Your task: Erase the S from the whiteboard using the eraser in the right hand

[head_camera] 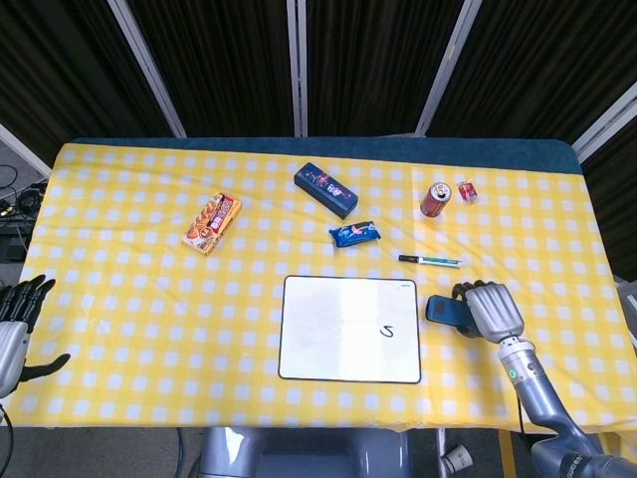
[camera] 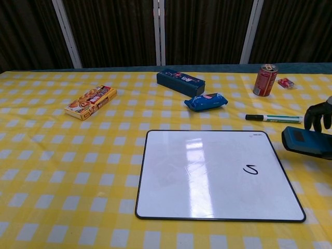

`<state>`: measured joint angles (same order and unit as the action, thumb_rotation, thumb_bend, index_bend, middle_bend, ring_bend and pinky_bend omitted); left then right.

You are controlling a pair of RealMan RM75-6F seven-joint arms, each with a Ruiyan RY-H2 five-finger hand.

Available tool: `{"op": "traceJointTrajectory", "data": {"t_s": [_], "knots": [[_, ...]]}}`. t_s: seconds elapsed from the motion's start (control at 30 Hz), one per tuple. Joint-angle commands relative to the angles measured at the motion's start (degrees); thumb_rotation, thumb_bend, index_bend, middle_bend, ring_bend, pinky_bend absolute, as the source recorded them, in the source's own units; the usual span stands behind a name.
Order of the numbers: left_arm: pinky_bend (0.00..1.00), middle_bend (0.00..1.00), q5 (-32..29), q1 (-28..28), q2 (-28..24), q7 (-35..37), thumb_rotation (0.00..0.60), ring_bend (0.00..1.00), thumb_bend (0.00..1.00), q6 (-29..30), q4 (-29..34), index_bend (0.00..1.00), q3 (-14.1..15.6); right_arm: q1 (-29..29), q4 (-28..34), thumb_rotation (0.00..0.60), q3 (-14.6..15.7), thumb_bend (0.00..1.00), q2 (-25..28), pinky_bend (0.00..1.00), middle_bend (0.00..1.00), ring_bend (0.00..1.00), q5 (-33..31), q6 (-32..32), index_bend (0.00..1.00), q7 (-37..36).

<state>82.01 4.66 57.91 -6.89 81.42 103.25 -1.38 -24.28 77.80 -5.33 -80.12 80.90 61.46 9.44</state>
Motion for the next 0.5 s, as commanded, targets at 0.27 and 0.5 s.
{"op": "traceJointTrajectory", "data": {"t_s": [0.27,0.5], "knots": [[0.0,0.0,-2.19,0.77,0.02,-0.19,0.6,0.0,0.0,-1.48,-0.04,0.0,-0.6,-10.9,7.82,0.6,-1.82,0.43,-0.58,0.53,0.56,0.45,2.97,-9.16,0.5,11.13],[0.0,0.0,-3.36,1.08,-0.13,0.78,0.6,0.0,0.0,-2.55,-0.92,0.0,-0.71,-13.45,3.18,0.6,-2.93,0.45,-4.37,0.53,0.56,0.45,-2.26,-11.58,0.5,16.54]]}}
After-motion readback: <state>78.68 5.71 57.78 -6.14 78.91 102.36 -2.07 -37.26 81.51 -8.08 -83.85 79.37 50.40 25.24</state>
